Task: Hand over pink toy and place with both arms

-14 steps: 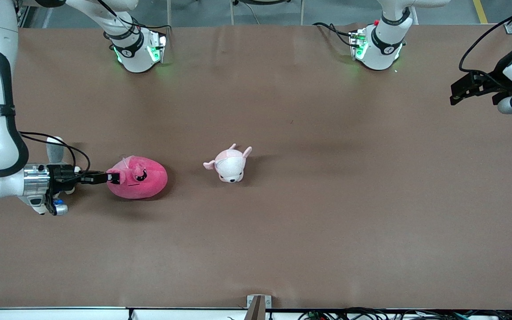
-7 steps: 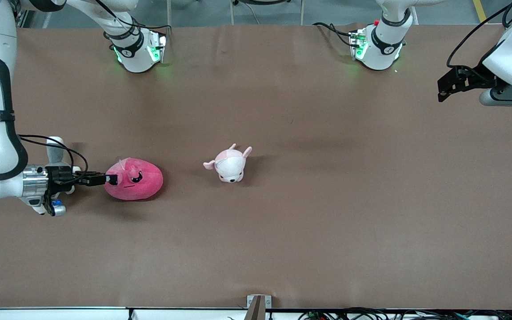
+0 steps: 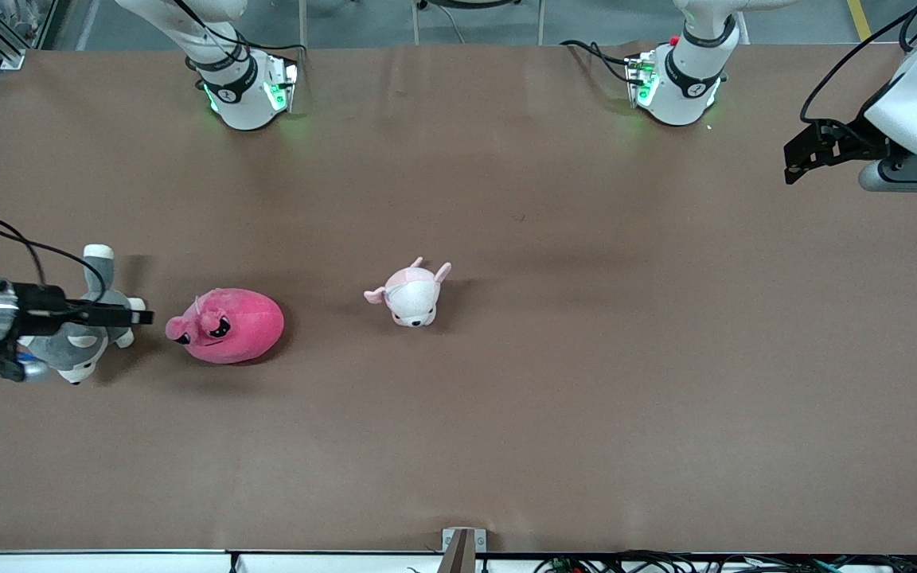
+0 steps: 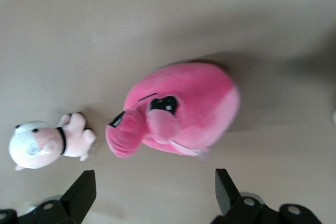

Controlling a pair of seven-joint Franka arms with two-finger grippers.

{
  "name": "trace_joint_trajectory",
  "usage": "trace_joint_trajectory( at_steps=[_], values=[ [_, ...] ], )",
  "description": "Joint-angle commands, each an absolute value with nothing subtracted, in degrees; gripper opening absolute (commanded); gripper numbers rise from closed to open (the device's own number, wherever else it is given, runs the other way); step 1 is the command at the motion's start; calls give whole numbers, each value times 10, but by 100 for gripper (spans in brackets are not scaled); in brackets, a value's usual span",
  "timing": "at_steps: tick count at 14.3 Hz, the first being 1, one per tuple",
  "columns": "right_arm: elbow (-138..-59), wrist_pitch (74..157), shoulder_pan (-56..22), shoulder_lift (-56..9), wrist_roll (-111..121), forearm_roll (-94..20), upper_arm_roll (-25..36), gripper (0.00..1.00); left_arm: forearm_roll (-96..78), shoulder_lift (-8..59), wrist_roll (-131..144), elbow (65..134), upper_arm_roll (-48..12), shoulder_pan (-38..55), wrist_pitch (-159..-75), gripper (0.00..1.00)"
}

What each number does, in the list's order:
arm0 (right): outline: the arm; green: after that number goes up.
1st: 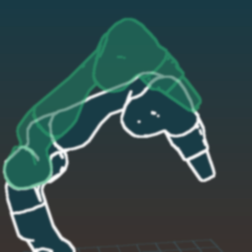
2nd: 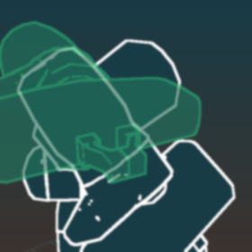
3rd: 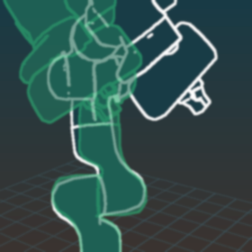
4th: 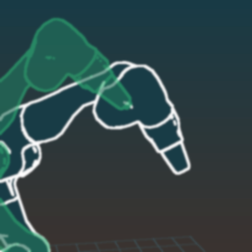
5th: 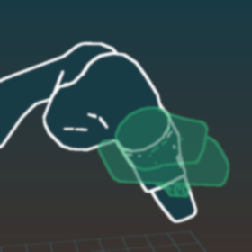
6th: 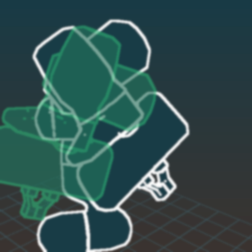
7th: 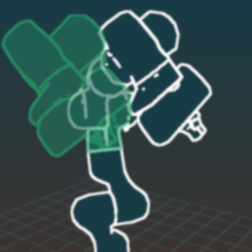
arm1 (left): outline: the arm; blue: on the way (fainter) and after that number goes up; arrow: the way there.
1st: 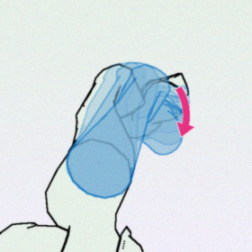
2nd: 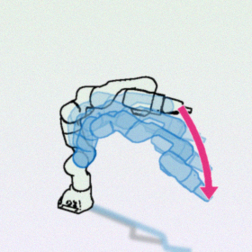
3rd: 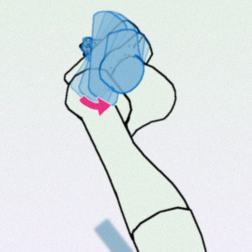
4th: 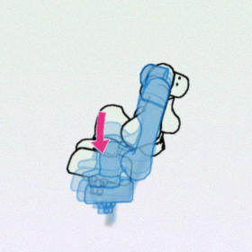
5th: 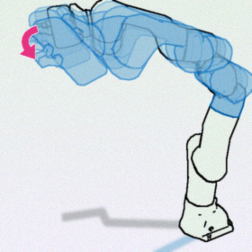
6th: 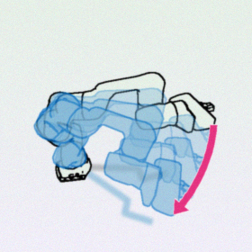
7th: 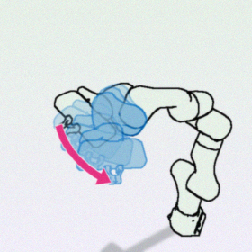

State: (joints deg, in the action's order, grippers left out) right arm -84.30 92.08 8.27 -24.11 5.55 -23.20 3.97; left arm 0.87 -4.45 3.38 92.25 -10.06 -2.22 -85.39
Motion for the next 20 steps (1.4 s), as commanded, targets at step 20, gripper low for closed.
trace_joint_trajectory(
  at_steps=[20],
  values=[
    [-810,919,8,-45,37,-3,53,100,13,-51,20,929,-98,-47,-853,100]
  ],
)
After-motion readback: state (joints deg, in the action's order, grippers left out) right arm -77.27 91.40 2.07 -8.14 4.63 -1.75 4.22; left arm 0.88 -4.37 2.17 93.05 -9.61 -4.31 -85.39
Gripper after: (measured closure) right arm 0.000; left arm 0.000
